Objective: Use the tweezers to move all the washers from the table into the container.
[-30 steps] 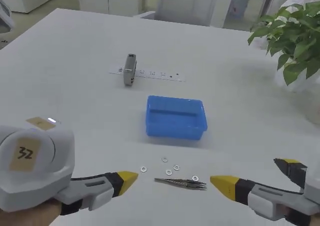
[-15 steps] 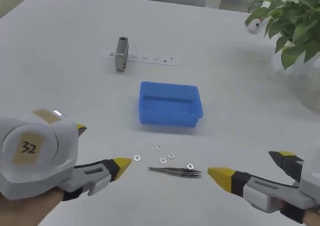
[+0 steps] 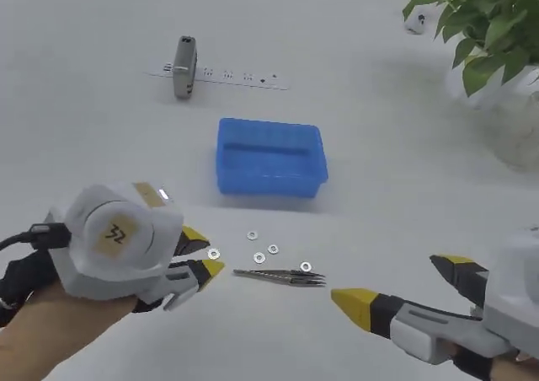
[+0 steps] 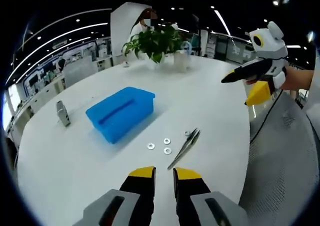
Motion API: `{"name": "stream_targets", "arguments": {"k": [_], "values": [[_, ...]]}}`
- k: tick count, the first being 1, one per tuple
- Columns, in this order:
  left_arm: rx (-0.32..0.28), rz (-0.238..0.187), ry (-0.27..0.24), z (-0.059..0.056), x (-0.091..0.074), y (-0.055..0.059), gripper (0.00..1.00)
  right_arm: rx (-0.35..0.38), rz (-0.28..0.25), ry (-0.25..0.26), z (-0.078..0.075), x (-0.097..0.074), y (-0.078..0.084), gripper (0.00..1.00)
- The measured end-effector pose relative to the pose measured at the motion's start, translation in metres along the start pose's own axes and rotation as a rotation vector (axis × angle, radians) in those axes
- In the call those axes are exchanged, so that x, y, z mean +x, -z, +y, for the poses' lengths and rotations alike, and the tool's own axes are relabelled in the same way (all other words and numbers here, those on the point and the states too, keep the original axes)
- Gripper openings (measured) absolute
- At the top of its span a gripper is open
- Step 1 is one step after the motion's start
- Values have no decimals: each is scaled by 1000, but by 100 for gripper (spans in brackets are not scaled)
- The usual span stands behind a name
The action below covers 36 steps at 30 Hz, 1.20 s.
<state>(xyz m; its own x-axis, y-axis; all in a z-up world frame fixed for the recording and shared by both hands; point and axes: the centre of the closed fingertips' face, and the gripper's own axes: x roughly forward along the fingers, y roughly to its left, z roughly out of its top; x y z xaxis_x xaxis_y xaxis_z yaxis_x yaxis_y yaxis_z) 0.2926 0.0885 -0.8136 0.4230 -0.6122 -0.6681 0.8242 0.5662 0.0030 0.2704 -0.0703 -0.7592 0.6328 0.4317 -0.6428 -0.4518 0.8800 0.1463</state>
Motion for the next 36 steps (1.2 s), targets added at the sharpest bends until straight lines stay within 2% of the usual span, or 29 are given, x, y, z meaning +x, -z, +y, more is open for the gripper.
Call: {"name": "stream_targets", "arguments": {"k": [4, 5, 12, 19, 21, 26, 31, 36], "values": [[28, 30, 39, -4, 17, 8, 9, 1, 8, -5, 2, 1, 2, 85], [64, 49, 54, -6, 22, 12, 8, 0, 10, -6, 2, 1, 2, 85], [134, 104, 70, -3, 44, 25, 3, -3, 22, -9, 6, 0, 5, 85], [167, 99, 97, -8, 52, 22, 3, -7, 33, -8, 8, -3, 8, 85], [183, 103, 115, -11, 52, 21, 0, -7, 36, -10, 9, -4, 9, 85], [234, 99, 142, -19, 50, 19, 0, -21, 42, -22, 17, -3, 9, 85], [285, 66, 138, -27, 33, 7, 0, -58, 46, -49, 29, 1, 7, 83], [290, 29, 130, -37, 10, -9, 0, -137, 71, -105, 46, 7, 8, 75]]}}
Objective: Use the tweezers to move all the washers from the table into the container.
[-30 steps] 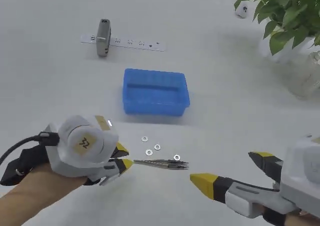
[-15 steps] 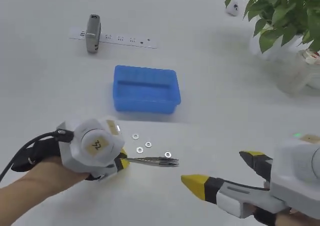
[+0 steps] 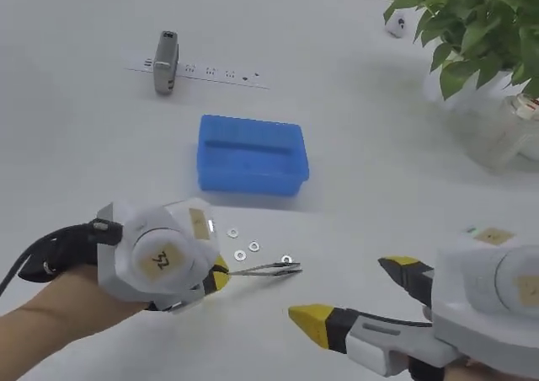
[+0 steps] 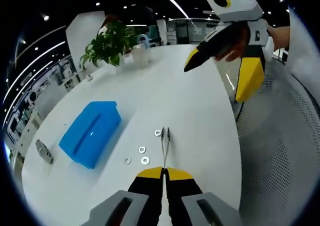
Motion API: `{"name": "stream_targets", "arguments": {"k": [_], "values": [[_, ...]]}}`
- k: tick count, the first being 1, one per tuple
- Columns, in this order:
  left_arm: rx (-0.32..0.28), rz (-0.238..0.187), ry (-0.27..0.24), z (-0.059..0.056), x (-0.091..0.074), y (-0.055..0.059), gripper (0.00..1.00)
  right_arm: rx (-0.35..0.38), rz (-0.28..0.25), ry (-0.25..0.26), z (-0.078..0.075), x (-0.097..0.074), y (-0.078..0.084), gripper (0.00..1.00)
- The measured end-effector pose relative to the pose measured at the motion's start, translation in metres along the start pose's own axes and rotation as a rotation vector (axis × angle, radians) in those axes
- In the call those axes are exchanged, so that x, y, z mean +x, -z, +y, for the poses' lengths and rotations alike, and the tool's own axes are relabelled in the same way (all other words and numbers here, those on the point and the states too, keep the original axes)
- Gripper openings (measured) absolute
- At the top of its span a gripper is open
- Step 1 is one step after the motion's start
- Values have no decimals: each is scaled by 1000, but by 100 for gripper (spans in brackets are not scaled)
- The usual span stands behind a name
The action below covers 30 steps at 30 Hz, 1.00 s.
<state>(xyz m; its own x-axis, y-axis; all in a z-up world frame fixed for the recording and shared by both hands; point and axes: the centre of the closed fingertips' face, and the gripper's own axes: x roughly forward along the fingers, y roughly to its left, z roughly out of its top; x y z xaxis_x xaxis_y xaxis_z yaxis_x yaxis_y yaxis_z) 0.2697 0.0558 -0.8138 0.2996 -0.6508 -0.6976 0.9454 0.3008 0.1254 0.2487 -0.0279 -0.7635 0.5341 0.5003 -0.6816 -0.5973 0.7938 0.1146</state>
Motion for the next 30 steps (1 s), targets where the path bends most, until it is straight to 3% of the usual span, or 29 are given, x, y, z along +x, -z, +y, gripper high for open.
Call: {"name": "stream_targets", "arguments": {"k": [3, 7, 9, 13, 17, 20, 30], "values": [[-3, -15, 1, -6, -14, -10, 0, -83, 27, -54, 13, 9, 2, 68], [-23, -55, -6, -12, -28, -23, 0, -162, 75, -142, 31, 27, 10, 50], [-24, -70, -8, -15, -36, -29, 0, -225, 96, -143, 36, 36, 13, 47], [9, -87, -13, -22, -49, -38, 0, -331, 108, -201, 57, 47, 14, 35], [50, -70, 8, -28, -55, -38, 0, -431, 110, -263, 73, 58, 11, 27], [90, -44, 31, -32, -59, -35, 0, -548, 114, -325, 86, 66, 8, 19], [151, -7, 95, -37, -69, -33, 0, -673, 127, -398, 103, 80, 7, 6]]}}
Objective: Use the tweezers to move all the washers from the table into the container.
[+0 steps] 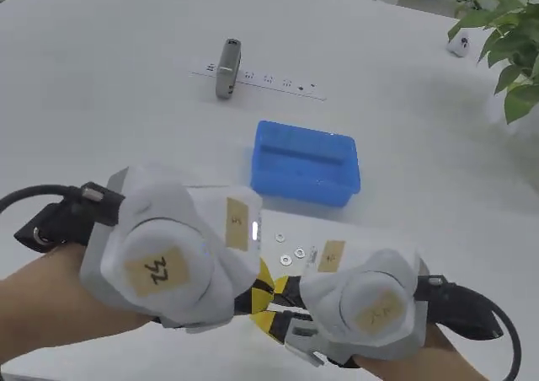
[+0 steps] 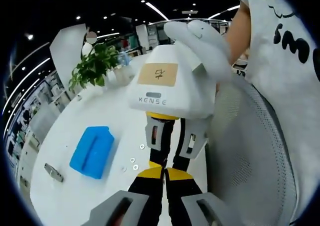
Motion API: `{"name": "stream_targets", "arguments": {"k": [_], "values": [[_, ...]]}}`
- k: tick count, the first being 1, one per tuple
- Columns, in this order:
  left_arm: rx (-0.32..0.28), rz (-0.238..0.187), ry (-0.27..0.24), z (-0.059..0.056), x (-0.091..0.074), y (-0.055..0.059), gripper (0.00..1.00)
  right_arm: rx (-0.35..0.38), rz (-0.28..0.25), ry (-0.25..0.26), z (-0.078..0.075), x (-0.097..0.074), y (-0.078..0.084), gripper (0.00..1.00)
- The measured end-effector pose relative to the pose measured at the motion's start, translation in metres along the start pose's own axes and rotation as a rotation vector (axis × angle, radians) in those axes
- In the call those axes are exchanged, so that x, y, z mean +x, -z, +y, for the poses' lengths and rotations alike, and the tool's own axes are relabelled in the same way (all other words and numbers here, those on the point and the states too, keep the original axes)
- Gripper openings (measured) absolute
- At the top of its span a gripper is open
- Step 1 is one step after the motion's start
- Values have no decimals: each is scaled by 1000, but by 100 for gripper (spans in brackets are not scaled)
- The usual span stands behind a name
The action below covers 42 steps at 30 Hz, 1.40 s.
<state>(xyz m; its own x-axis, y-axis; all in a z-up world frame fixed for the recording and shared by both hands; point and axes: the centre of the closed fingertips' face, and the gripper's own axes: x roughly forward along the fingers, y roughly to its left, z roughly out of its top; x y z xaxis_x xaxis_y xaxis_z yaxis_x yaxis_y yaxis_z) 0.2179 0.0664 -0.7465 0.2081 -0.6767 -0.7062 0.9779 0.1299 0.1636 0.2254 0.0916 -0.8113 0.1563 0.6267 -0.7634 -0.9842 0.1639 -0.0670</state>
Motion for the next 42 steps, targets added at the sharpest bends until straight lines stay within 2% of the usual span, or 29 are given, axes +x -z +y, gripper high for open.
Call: {"name": "stream_targets", "arguments": {"k": [2, 5, 7, 9, 10, 12, 14, 16, 17, 19, 20, 22, 24, 25, 26, 29, 30, 33, 36, 38, 39, 40, 41, 42], "values": [[16, 13, 6, 0, -1, 1, 0, -3, -7, -2, 0, 1, -2, 5], [18, 7, 6, 1, -2, 0, 0, 8, -22, -7, 1, 1, -5, 4], [41, 2, -27, 5, -3, 1, 0, 10, -20, -1, -2, 1, -5, 4], [32, -4, -67, 9, -3, 3, 0, 29, -20, 3, -6, -1, -4, 3], [-4, -23, -104, 13, -4, 3, 0, 45, -26, 6, -8, -1, -5, 2], [-83, -61, -137, 17, -6, 4, 6, 71, -39, 18, -13, -3, -7, 2], [-200, -95, -195, 22, -10, 9, 16, 85, -44, 28, -18, -5, -8, 2], [-316, -148, -270, 28, -18, 13, 22, 106, -51, 45, -26, -6, -10, 2], [-392, -179, -323, 31, -24, 18, 28, 123, -56, 55, -31, -7, -11, 2], [-485, -187, -377, 31, -32, 30, 33, 144, -56, 65, -38, -7, -11, 2], [-535, -198, -450, 34, -39, 40, 40, 151, -61, 75, -43, -7, -13, 2], [-604, -196, -522, 34, -46, 56, 54, 163, -68, 89, -51, -7, -15, 2], [-689, -185, -623, 35, -56, 77, 70, 178, -73, 101, -61, -7, -18, 2], [-710, -181, -648, 34, -59, 82, 77, 184, -72, 105, -64, -6, -19, 2], [-734, -176, -684, 34, -63, 89, 80, 190, -73, 111, -69, -5, -20, 2], [-764, -173, -767, 38, -67, 100, 90, 213, -80, 124, -79, -2, -22, 3], [-769, -164, -776, 37, -67, 102, 92, 220, -83, 125, -81, -1, -24, 3], [-747, -66, -793, 34, -65, 112, 89, 249, -89, 118, -85, 4, -26, 3], [-763, -55, -798, 31, -62, 112, 88, 255, -85, 114, -86, 11, -28, 3], [-779, -33, -797, 27, -60, 115, 87, 238, -77, 121, -86, 14, -29, 3], [-730, 3, -794, 24, -58, 116, 88, 229, -76, 126, -87, 15, -29, 3], [-682, 15, -790, 25, -56, 115, 89, 229, -78, 127, -88, 16, -30, 3], [-658, 27, -784, 25, -54, 115, 89, 231, -80, 127, -89, 17, -31, 3], [-661, 45, -768, 24, -50, 117, 89, 233, -80, 125, -90, 19, -31, 3]]}}
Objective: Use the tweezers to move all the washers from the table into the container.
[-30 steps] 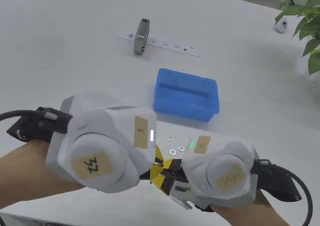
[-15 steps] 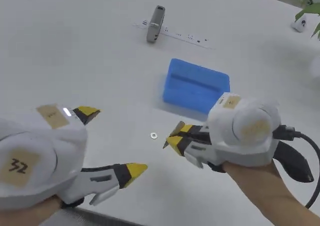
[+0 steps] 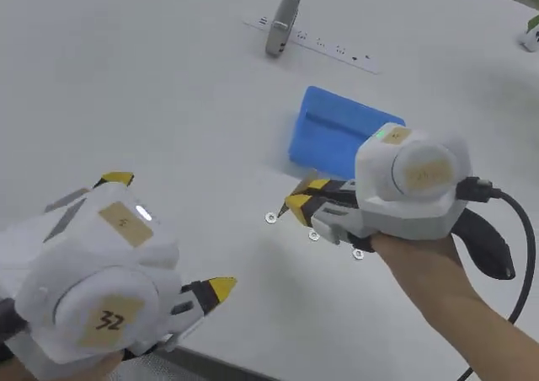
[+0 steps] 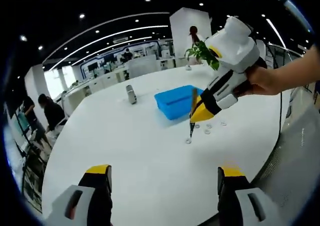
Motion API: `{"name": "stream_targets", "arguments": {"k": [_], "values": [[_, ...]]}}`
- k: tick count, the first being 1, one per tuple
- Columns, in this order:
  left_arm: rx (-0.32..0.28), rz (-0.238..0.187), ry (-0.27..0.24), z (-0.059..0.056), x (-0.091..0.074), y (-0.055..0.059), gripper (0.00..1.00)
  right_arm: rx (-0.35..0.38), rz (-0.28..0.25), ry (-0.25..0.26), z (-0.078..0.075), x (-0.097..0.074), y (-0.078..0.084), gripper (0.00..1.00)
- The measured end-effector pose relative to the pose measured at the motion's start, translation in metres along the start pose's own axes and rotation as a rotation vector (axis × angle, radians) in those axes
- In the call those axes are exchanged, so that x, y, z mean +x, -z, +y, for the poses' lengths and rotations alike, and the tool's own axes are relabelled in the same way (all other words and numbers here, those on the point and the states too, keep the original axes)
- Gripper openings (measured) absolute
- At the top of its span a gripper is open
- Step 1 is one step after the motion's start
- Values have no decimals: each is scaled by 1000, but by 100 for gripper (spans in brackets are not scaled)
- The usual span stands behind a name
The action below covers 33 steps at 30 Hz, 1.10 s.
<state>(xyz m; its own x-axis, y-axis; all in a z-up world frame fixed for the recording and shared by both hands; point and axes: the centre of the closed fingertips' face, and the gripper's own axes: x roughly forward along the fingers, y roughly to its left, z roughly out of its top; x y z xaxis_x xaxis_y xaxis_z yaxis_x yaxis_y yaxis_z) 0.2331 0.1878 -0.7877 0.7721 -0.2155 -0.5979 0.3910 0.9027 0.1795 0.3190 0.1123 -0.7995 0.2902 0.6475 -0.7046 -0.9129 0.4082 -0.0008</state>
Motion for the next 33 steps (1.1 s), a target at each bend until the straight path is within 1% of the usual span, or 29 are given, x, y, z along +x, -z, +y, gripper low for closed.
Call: {"name": "stream_targets", "arguments": {"k": [3, 5, 7, 10, 14, 17, 20, 22, 24, 25, 26, 28, 33], "values": [[-13, -12, -5, 3, -1, 0, 89, -6, 9, 4, -1, 3, 2, 3], [-41, -14, -4, 6, -1, 1, 89, -8, 10, 6, -2, 4, 2, 3], [-54, -17, -4, 7, -1, 1, 89, 4, 7, 1, -1, 5, 2, 3], [-54, -4, -5, 7, -1, 4, 89, 4, 5, 4, -2, 7, 1, 3], [-51, -10, -4, 8, -2, 3, 88, 4, 9, 7, -3, 12, 2, 4], [-61, 1, 8, 7, -2, 5, 87, -7, 19, 6, -2, 15, 5, 4], [-60, 0, 9, 6, -2, 4, 87, -18, 15, 12, -3, 14, 5, 3], [-58, 1, 11, 6, -2, 4, 87, -18, 19, 8, -2, 15, 7, 3], [-58, 4, 13, 5, -2, 5, 87, -31, 36, 10, -1, 18, 12, 3], [-58, 4, 14, 5, -2, 5, 87, -58, 18, 24, -2, 17, 10, 3], [-58, 2, 15, 5, -2, 5, 87, -48, 32, 19, -1, 16, 12, 3], [-57, 3, 16, 5, -2, 5, 87, -38, 25, 14, 0, 17, 10, 3], [-56, 4, 15, 5, -2, 5, 87, -49, 33, 17, -2, 18, 8, 3]]}}
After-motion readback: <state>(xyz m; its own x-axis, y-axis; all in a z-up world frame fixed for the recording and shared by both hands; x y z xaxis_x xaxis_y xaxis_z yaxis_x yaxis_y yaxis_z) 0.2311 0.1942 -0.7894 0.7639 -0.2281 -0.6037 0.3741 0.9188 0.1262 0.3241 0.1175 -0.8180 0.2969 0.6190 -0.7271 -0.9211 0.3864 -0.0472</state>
